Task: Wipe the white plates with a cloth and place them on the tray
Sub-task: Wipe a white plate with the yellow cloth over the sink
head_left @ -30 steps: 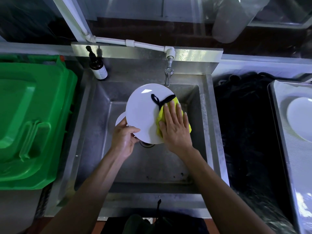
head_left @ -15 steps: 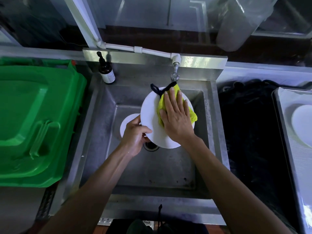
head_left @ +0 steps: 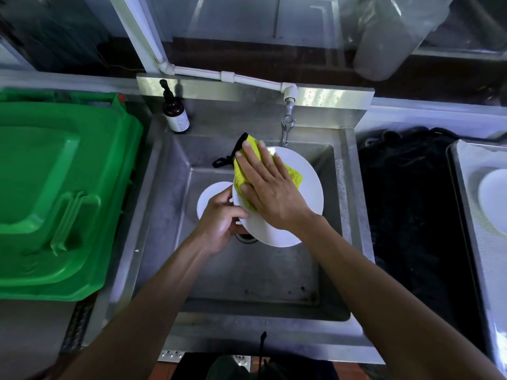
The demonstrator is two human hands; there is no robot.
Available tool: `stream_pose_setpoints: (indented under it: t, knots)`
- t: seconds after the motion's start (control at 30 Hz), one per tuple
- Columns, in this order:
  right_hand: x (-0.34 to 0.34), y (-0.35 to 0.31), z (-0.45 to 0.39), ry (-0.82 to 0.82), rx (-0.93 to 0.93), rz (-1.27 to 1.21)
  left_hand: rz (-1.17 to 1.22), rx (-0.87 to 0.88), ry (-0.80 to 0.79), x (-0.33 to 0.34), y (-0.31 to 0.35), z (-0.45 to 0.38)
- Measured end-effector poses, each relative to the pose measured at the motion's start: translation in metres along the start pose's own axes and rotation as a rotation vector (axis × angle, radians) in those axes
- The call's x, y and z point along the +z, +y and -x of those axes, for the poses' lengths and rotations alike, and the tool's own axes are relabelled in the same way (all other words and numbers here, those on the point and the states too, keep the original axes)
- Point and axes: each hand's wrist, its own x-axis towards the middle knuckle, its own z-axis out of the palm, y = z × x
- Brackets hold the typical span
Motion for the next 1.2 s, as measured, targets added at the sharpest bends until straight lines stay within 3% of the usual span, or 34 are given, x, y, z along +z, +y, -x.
stream_pose_setpoints:
  t: [0.4,0.67,1.2]
  knots:
    - [-0.008,0.026,-0.017,0.100,0.326,-0.030,0.007,0.050,0.158,-0.003,-0.003,0.006]
    - [0.005,0.044,0.007,0.104,0.586,-0.250,0.104,0.083,0.257,-0.011,-0.007,0.006]
    - [0.044,-0.026,0.020,0.390,0.878,-0.591,0.368,0.179,0.298,0.004,0.003,-0.003]
